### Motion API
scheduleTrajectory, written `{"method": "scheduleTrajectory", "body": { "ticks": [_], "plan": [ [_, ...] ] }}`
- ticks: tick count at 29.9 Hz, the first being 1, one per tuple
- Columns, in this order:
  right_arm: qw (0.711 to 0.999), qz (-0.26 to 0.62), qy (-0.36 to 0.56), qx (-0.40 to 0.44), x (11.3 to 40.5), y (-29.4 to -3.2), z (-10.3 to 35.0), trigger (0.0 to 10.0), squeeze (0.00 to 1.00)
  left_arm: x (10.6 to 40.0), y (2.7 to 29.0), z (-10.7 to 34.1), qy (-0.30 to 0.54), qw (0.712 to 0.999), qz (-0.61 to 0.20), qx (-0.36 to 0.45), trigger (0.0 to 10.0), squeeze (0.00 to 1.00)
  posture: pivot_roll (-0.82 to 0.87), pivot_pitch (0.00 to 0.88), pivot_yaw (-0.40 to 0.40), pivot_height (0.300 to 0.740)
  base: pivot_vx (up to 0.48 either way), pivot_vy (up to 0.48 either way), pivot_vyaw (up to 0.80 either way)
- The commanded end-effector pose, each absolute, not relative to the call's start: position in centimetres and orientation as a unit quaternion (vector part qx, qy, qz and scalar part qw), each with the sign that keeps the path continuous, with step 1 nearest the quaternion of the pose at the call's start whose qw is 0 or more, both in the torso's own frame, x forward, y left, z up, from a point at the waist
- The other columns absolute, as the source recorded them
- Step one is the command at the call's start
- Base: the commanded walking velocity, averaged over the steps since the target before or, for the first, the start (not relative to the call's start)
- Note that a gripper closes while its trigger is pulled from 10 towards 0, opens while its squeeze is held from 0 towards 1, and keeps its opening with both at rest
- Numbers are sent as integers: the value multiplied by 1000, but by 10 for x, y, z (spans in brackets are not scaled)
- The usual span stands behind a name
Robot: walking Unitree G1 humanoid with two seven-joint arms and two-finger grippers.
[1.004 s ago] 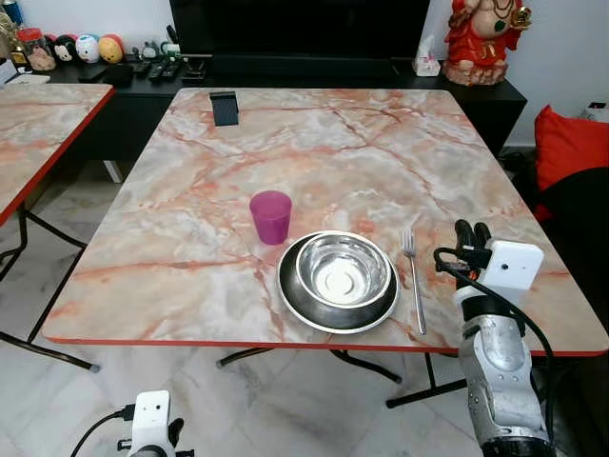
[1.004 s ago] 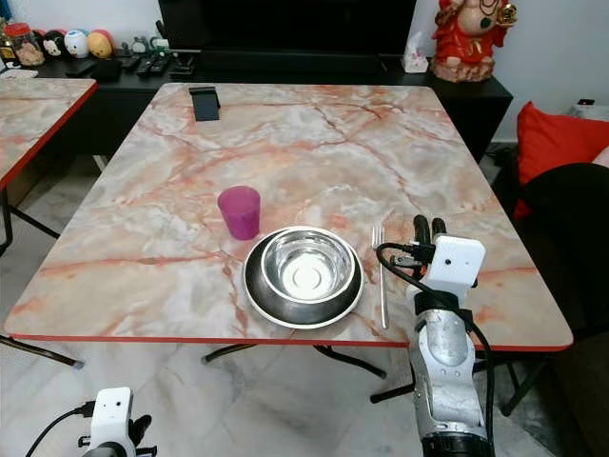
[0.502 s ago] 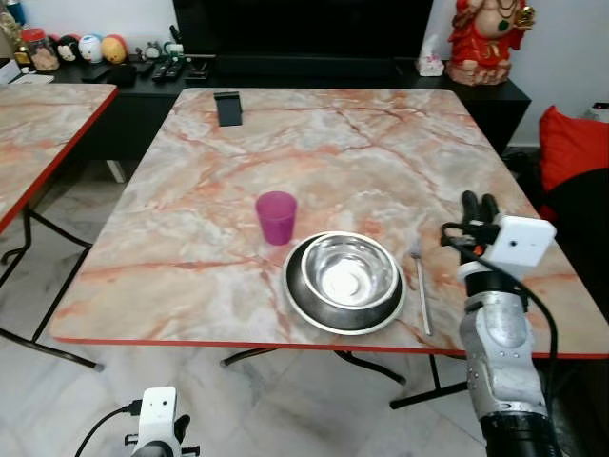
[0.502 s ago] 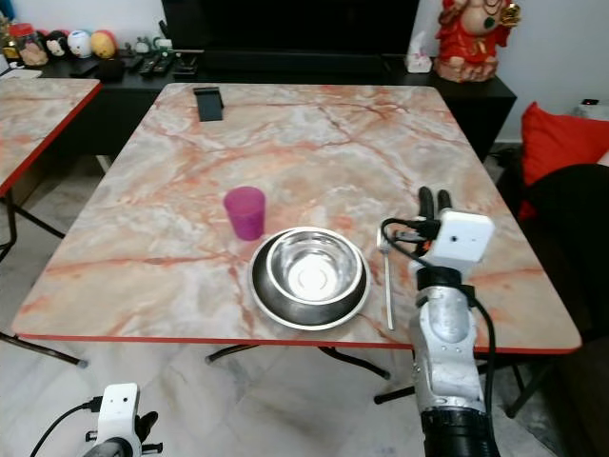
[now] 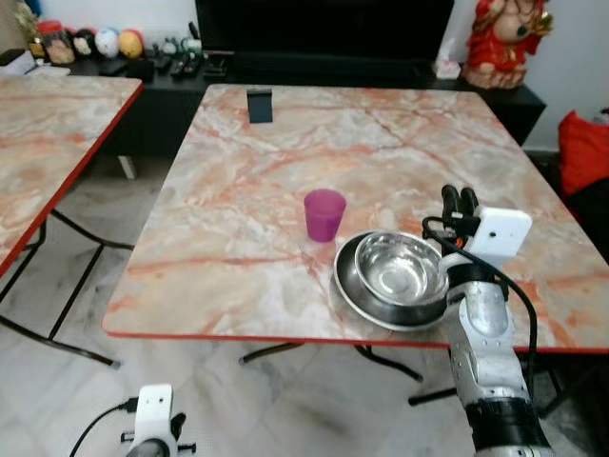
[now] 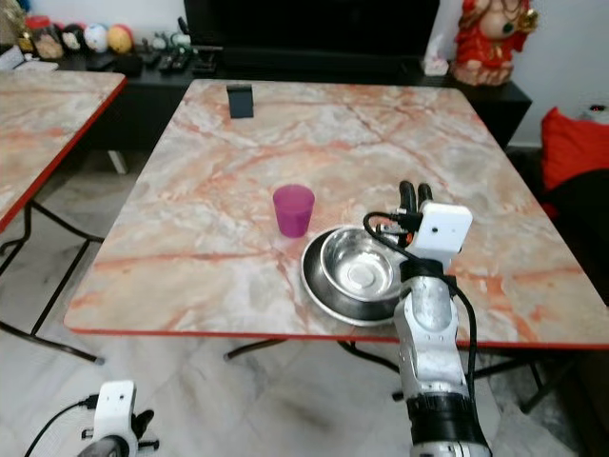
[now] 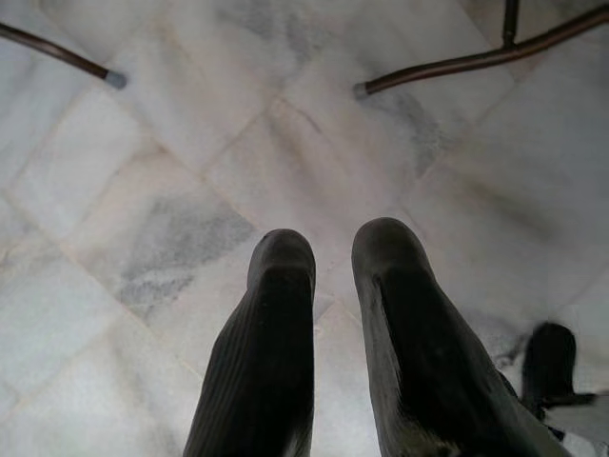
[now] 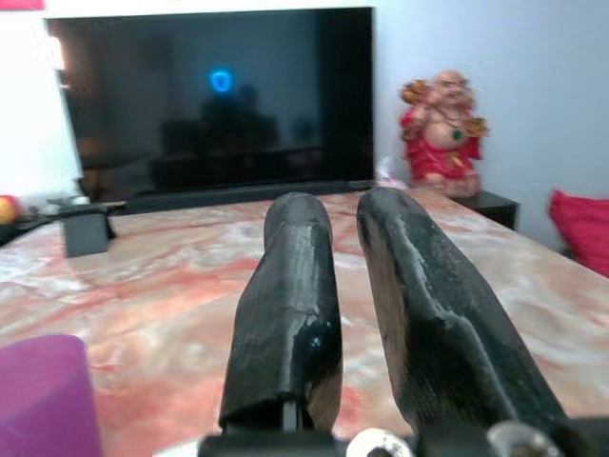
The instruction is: Setting the table
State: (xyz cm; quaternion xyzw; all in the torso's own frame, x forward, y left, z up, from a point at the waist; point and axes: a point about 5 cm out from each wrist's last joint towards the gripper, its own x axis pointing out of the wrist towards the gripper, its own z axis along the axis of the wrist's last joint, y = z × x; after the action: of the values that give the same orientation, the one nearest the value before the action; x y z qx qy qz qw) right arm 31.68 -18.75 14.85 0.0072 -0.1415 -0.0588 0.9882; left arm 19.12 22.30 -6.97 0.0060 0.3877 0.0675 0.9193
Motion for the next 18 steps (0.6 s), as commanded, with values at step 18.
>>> {"method": "scheduleTrajectory", "body": {
  "ticks": [18],
  "plan": [
    [988,-55,-146,13,324,-183,153,10000,0,193,217,-71,394,916,72,-7,10000,0,-118,0,-5,740,0,151,0]
  ]
}}
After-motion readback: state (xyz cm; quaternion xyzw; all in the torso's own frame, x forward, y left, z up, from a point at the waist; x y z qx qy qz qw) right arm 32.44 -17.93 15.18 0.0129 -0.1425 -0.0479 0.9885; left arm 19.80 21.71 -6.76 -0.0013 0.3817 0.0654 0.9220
